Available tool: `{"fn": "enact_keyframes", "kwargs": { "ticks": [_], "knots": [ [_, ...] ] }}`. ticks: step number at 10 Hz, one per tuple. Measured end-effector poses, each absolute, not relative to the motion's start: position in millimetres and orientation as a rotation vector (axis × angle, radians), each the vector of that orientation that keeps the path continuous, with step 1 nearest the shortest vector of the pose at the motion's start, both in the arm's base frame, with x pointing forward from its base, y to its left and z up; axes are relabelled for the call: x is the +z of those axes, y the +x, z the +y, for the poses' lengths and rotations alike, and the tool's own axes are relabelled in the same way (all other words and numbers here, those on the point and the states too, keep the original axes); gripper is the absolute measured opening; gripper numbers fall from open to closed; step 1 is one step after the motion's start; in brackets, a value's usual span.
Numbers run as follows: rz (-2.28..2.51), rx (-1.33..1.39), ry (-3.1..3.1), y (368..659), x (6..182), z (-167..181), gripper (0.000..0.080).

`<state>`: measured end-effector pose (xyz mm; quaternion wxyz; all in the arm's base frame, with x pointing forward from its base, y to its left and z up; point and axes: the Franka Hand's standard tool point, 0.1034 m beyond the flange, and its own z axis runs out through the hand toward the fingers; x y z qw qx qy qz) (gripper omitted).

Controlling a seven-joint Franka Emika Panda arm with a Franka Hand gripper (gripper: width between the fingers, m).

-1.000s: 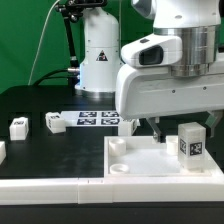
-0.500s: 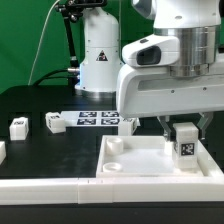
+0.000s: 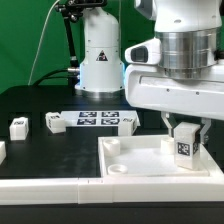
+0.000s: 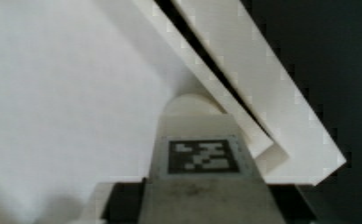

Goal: Assemble one leg

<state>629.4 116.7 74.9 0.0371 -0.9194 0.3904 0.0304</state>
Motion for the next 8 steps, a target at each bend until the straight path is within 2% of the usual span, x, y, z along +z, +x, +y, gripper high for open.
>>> {"fn": "enact_keyframes", "kwargs": {
  "ticks": [3, 5, 6, 7, 8],
  "knots": [
    [1.54, 0.118, -2.647, 629.0, 74.8, 118.6, 0.029],
    [1.542, 0.118, -2.646, 628.8, 74.8, 119.1, 0.0291],
    [1.496, 0.116, -2.67, 628.8, 74.8, 119.1, 0.0509],
    [1.477, 0.115, -2.681, 628.8, 74.8, 119.8, 0.0606],
    [1.362, 0.112, -2.741, 628.2, 74.9, 120.9, 0.0637]
  ]
}}
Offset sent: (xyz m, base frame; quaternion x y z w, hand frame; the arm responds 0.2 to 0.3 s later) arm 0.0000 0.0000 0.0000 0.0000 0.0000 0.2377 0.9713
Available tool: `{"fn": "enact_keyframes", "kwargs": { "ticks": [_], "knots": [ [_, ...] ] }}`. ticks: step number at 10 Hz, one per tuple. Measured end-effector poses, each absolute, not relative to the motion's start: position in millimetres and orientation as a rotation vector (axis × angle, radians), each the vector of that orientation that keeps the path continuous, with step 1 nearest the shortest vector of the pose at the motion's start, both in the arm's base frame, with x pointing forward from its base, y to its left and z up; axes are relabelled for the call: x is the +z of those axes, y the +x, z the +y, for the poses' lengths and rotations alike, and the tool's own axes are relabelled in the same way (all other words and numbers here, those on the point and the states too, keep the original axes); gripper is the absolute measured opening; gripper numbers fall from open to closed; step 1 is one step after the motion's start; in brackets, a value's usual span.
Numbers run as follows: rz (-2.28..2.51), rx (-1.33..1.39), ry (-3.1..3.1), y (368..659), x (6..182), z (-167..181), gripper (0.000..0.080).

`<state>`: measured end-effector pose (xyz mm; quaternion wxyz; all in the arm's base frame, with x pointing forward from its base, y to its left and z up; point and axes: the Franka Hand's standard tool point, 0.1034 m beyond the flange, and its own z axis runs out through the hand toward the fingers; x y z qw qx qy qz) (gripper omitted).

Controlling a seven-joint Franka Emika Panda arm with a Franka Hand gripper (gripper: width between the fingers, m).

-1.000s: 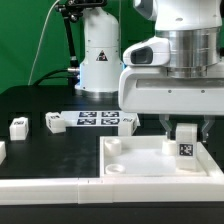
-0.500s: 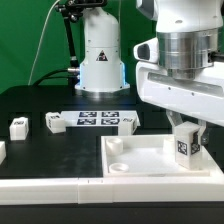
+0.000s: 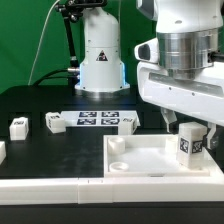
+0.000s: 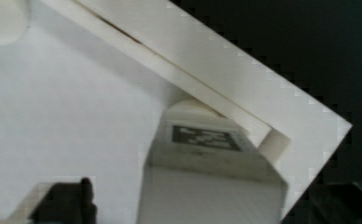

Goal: Assemble one leg

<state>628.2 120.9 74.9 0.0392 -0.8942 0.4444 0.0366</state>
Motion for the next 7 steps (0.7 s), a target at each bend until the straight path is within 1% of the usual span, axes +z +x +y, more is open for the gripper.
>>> {"fn": "enact_keyframes", "kwargs": {
  "ticks": [3, 4, 7],
  "knots": [
    [0.794, 0.087, -2.943, 627.9, 73.1, 121.2, 0.0647],
    [0.699, 0.082, -2.967, 627.6, 73.1, 122.4, 0.0648],
    [0.192, 0.044, -3.09, 626.3, 73.7, 129.2, 0.0648]
  ]
}}
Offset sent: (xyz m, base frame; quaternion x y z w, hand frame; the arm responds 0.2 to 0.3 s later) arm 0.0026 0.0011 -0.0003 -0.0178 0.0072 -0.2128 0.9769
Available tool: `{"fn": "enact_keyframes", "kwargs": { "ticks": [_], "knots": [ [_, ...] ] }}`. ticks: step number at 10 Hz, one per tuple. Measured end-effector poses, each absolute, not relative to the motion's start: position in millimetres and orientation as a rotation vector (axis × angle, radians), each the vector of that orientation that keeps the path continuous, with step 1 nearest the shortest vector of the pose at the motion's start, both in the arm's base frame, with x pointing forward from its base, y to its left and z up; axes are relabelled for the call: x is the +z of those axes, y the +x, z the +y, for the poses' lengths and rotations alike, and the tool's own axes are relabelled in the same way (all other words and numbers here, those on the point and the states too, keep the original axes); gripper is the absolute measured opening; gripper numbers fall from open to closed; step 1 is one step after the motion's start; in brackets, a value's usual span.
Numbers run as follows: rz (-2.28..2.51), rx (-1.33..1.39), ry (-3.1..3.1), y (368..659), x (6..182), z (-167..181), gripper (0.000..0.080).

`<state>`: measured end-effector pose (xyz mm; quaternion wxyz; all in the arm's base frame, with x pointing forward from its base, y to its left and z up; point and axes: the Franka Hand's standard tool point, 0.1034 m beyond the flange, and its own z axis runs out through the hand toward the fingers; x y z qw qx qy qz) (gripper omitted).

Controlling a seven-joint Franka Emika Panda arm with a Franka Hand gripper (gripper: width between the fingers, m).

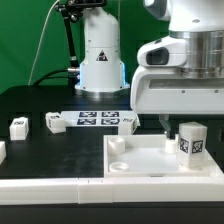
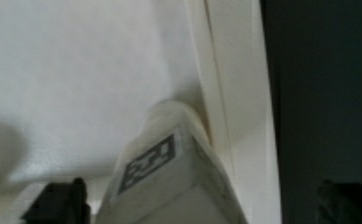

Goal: Assemble one leg

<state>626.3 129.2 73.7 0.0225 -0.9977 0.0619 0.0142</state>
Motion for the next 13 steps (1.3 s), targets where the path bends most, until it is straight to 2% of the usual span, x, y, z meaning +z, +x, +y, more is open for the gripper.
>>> {"fn": "enact_keyframes", "kwargs": {
  "ticks": [5, 7, 8, 9, 11, 13],
  "knots": [
    [-0.476, 0.034, -3.065, 627.8, 71.3, 117.6, 0.0648],
    [-0.465, 0.035, -3.067, 627.5, 70.9, 117.9, 0.041],
    [-0.465, 0.035, -3.067, 627.5, 70.8, 117.8, 0.041],
    [-0.436, 0.036, -3.071, 627.5, 70.7, 117.9, 0.029],
    [-0.408, 0.036, -3.075, 627.5, 70.7, 117.9, 0.029],
    [-0.049, 0.046, -3.082, 627.2, 69.8, 118.6, 0.029]
  ]
}}
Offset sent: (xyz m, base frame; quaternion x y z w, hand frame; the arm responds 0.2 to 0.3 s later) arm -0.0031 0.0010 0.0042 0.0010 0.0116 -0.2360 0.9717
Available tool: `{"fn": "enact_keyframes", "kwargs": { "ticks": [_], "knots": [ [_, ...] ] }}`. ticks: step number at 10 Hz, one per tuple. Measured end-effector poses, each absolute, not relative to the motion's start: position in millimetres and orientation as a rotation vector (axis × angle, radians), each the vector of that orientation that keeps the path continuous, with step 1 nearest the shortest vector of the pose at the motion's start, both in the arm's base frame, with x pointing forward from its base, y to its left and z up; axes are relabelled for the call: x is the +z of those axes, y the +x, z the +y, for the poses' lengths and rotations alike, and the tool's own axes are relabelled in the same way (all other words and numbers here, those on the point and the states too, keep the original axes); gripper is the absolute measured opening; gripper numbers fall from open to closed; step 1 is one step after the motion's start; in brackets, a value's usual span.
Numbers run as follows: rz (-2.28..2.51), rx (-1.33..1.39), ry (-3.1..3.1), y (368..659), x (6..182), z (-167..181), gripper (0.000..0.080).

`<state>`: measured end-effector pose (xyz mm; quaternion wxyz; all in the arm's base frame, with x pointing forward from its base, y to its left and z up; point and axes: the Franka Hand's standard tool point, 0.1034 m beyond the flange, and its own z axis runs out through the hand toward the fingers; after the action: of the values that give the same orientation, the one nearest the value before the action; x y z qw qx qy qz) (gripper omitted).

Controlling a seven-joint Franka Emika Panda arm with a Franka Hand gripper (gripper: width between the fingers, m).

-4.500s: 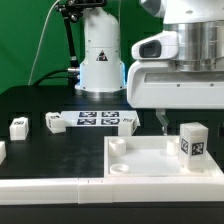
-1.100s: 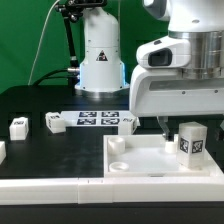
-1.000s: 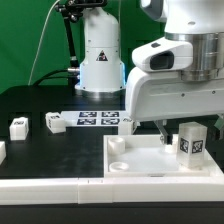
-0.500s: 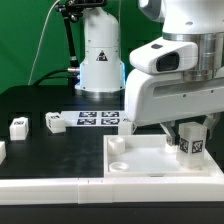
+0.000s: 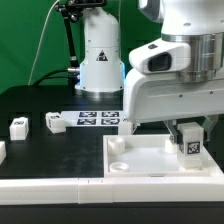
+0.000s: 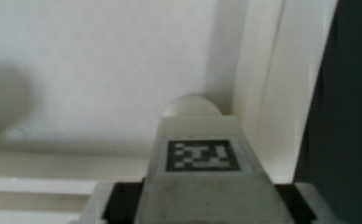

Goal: Assemble one leg

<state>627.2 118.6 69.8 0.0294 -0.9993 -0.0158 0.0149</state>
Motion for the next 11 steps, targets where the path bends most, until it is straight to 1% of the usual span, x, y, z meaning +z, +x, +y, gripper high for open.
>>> {"fn": "enact_keyframes", "kwargs": {
  "ticks": [3, 4, 6, 9, 11],
  "knots": [
    [0.574, 0.057, -3.033, 627.4, 69.2, 120.5, 0.029],
    [0.667, 0.06, -3.015, 627.4, 69.2, 120.7, 0.029],
    [1.151, 0.065, -2.852, 627.7, 69.1, 121.4, 0.0291],
    [1.495, 0.096, -2.679, 627.9, 69.8, 122.2, 0.0291],
    [1.618, 0.104, -2.606, 627.9, 68.8, 122.3, 0.0291]
  ]
}}
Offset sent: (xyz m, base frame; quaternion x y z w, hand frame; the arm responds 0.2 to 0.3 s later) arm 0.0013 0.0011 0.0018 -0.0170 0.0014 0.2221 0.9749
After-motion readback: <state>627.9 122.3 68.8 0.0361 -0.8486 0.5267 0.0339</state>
